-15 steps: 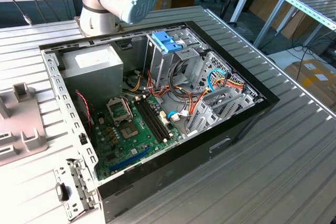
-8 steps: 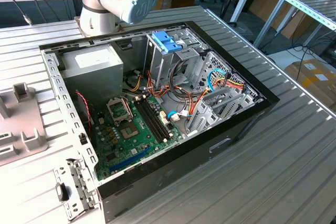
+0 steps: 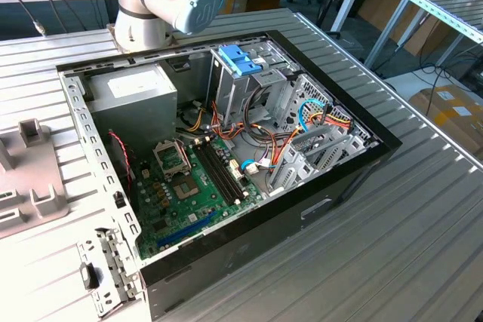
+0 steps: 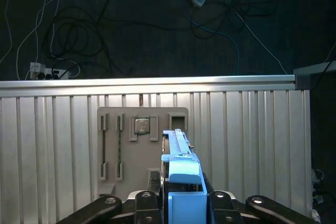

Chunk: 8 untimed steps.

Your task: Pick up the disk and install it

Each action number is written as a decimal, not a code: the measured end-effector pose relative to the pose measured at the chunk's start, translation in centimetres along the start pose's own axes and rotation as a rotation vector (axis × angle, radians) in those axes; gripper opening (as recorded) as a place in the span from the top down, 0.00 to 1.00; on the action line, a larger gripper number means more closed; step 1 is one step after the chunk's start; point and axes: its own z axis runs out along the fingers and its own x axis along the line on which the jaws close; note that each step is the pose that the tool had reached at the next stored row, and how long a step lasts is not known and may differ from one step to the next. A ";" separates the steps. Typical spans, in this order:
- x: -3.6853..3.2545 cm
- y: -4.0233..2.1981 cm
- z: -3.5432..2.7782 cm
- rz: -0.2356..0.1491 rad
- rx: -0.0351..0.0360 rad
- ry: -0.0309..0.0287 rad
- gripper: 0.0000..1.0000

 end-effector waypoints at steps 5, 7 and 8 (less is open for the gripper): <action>0.33 -0.03 -0.02 0.000 0.0000 0.0000 0.63; 0.40 -0.04 -0.02 0.000 0.0000 0.0000 0.63; 0.43 -0.05 -0.02 0.000 0.0000 0.0000 0.63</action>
